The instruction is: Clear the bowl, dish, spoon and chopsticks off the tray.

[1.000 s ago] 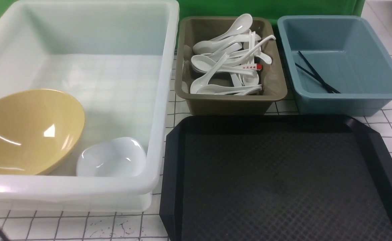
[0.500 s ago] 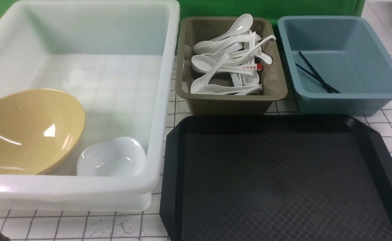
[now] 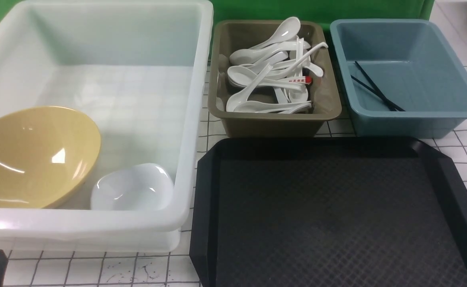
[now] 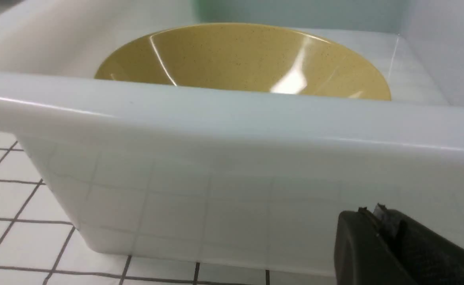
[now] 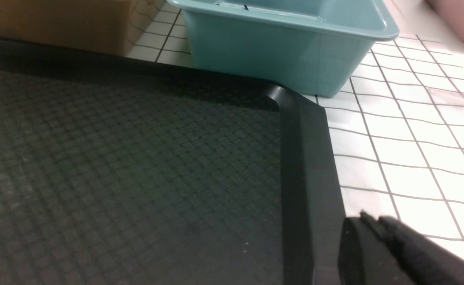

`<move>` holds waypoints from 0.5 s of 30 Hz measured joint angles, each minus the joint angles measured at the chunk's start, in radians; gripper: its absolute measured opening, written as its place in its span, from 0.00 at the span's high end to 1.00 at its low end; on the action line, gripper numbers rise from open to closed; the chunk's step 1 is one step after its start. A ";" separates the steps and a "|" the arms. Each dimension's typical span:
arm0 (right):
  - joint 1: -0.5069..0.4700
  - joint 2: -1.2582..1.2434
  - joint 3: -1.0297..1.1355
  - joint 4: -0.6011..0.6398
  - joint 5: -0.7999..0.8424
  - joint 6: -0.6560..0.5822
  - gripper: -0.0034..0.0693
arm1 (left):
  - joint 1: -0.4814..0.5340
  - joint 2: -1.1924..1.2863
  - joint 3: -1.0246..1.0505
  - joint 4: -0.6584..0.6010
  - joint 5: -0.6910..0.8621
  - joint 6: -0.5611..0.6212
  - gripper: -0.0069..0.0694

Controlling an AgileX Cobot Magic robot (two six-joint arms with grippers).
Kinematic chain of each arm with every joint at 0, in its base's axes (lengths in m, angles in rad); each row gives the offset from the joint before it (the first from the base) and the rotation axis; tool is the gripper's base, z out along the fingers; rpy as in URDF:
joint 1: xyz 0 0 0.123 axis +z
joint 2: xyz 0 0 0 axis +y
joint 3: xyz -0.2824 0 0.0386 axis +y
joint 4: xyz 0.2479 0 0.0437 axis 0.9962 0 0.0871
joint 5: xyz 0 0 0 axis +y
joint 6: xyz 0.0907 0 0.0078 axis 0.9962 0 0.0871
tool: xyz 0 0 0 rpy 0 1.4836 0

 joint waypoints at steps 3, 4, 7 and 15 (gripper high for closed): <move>0.000 0.000 0.000 0.000 0.000 0.000 0.84 | -0.018 0.000 0.000 -0.006 0.002 0.010 0.92; 0.000 0.000 0.000 0.000 0.000 0.000 0.84 | -0.024 0.000 0.000 -0.007 0.002 0.010 0.92; 0.000 0.000 0.000 0.000 0.000 0.000 0.84 | -0.036 0.000 0.000 -0.009 -0.001 0.013 0.92; 0.000 0.000 0.000 0.000 0.000 0.000 0.83 | -0.036 0.000 0.000 -0.010 -0.001 0.013 0.92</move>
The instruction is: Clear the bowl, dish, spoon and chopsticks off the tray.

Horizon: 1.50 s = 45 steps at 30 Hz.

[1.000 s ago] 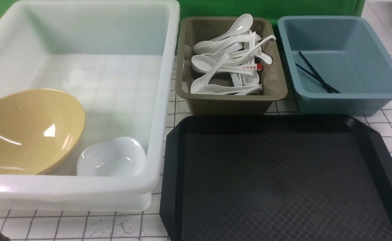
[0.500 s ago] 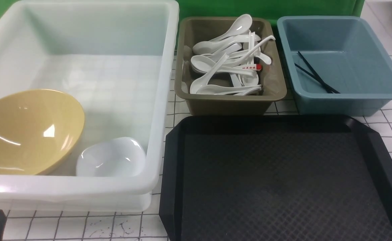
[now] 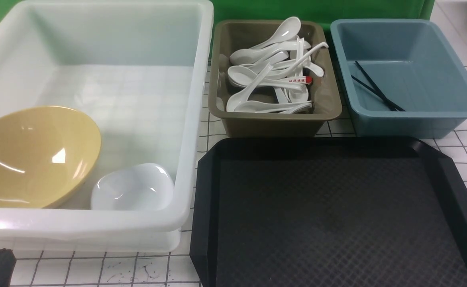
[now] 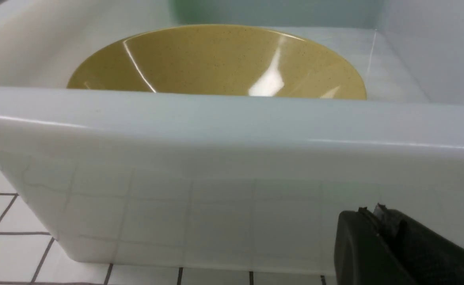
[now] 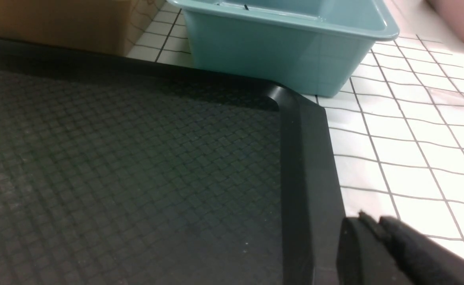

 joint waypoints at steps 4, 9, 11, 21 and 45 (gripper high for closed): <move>0.000 0.000 0.000 0.000 0.000 0.000 0.83 | 0.000 0.000 0.000 0.000 -0.001 0.000 0.92; 0.000 0.000 0.000 0.000 0.000 0.000 0.82 | 0.000 0.000 0.000 0.000 -0.001 0.000 0.92; 0.000 0.000 0.000 0.000 0.000 0.000 0.82 | 0.000 0.000 0.000 0.000 -0.001 0.000 0.92; 0.000 0.000 0.000 0.000 0.000 0.000 0.81 | 0.000 0.000 0.000 0.000 -0.001 0.000 0.92; 0.000 0.000 0.000 0.000 0.000 0.000 0.79 | 0.000 0.000 0.000 0.000 -0.001 0.004 0.92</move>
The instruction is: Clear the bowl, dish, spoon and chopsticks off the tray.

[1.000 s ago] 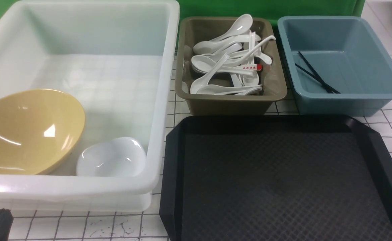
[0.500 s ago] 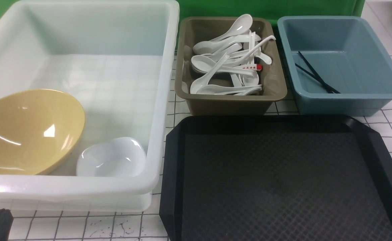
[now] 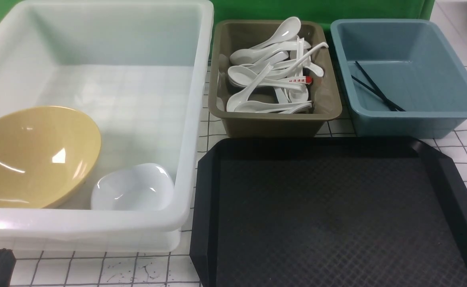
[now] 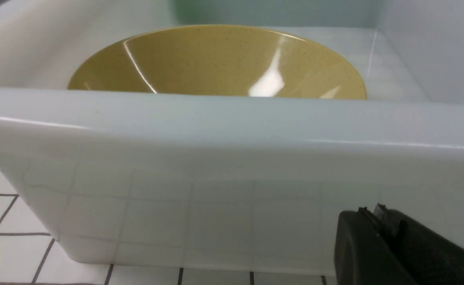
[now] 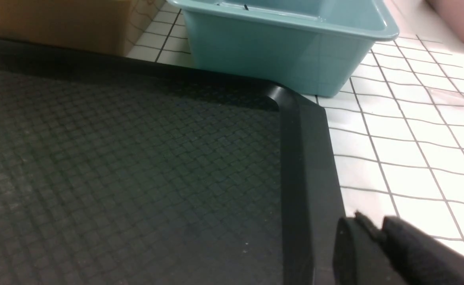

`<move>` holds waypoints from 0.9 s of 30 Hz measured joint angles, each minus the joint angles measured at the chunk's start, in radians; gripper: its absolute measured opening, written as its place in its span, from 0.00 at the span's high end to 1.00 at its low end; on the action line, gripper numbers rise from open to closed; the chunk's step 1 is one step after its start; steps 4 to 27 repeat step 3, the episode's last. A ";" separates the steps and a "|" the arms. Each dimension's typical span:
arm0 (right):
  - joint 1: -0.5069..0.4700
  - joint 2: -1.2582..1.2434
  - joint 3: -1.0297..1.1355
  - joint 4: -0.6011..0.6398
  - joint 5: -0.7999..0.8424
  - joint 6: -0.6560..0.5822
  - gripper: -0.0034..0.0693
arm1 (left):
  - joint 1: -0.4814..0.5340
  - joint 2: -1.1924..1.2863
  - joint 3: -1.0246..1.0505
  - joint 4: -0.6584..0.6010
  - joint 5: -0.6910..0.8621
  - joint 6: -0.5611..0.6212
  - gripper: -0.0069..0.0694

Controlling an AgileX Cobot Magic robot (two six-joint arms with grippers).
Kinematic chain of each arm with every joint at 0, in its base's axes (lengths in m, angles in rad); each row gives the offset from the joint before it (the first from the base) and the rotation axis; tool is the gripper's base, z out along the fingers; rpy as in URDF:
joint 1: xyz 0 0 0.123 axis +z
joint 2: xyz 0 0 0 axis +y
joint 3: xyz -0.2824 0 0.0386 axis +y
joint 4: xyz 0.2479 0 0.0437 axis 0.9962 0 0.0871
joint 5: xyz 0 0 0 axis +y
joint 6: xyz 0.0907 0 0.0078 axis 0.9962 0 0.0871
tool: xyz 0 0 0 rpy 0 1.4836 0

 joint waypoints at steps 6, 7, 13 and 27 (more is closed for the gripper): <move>0.000 0.000 0.000 0.000 0.000 0.000 0.78 | 0.000 0.000 0.000 0.000 0.000 -0.006 0.92; 0.000 0.000 0.000 0.000 0.000 0.000 0.78 | 0.000 0.000 0.000 0.000 0.000 -0.006 0.92; 0.000 0.000 0.000 0.000 0.000 0.000 0.78 | 0.000 0.000 0.000 0.000 0.000 -0.006 0.92; 0.000 0.000 0.000 0.000 0.000 0.000 0.78 | 0.000 0.000 0.000 0.000 0.000 -0.006 0.92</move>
